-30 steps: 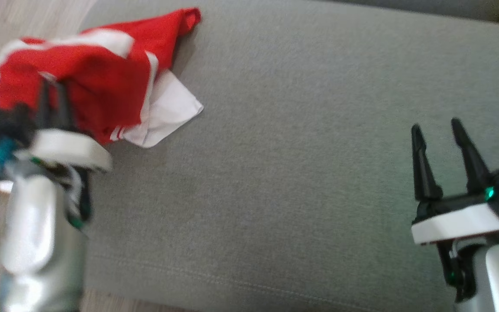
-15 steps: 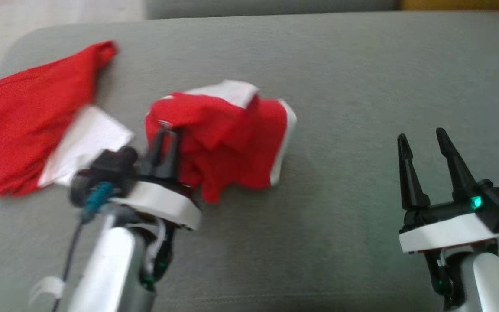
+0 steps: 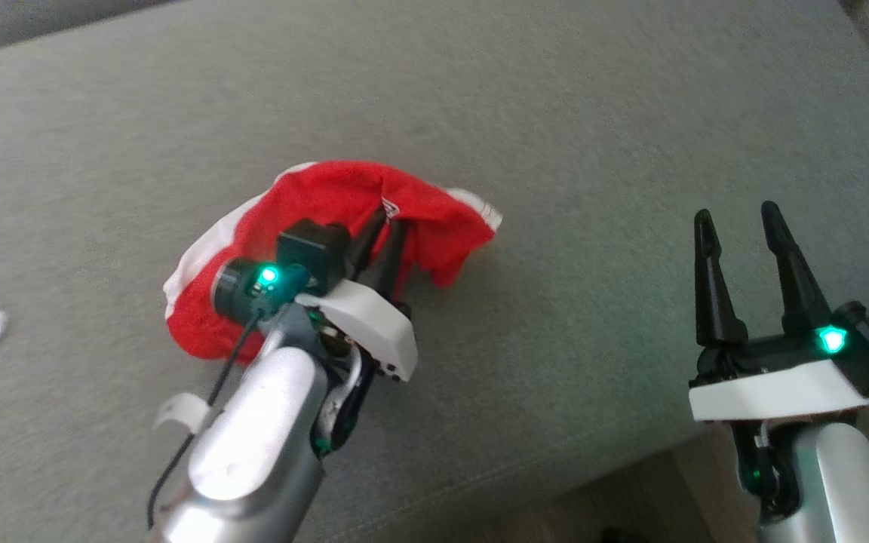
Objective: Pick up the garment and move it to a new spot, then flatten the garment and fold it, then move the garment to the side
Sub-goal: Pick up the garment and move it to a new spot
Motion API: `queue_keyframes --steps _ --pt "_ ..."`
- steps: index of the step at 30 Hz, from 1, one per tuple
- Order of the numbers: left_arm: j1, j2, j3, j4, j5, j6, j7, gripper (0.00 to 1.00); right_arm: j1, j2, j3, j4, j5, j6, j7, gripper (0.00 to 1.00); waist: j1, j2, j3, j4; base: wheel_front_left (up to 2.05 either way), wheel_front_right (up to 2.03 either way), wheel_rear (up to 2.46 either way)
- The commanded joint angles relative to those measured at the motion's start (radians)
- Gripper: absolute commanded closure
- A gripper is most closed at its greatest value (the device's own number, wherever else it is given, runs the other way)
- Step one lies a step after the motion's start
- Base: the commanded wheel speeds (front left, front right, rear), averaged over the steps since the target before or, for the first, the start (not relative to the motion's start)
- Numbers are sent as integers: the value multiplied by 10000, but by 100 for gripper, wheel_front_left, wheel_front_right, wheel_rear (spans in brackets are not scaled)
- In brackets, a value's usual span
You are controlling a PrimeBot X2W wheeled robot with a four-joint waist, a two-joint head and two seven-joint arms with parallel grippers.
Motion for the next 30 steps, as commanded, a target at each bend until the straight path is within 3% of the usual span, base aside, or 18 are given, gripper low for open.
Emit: queue_keyframes --steps 1,5,6,7,8,14,19,25,30 --pt "-420 11 134 -151 -94 62 -133 100 -466 6 231 -278 65 75 -117 0 0 -1 586 -594 0 0 0" --pt "-688 10 -481 538 -617 124 -331 100 -572 17 255 -104 145 75 -291 0 0 -1 777 -685 0 0 0" --pt "-770 10 -644 686 -703 131 -375 95 -589 18 242 -65 156 75 -321 0 0 -1 802 -655 0 0 0" --pt "-846 10 -806 812 -776 138 -436 54 -608 19 242 -21 179 75 -342 0 0 -1 801 -603 0 0 0" --pt "-926 10 -981 913 -806 138 -510 0 -627 20 247 20 198 75 -359 0 0 -1 788 -533 0 0 0" --pt "-1134 10 -1841 1009 -522 177 -1072 0 -644 22 196 140 70 75 -348 0 0 -1 377 204 0 0 0" --pt "-961 156 -1990 416 -173 425 -1496 0 -528 23 88 56 -133 75 -154 0 0 -1 -70 1053 0 0 0" --pt "-623 631 -1410 -341 -73 939 -1784 0 -351 -1 7 -78 -288 75 111 0 0 -1 -420 1917 0 0 0" --pt "-85 1384 -91 -1133 -137 1446 -1874 0 -142 -140 -45 -194 -382 75 392 0 0 -1 -704 2740 0 0 0"
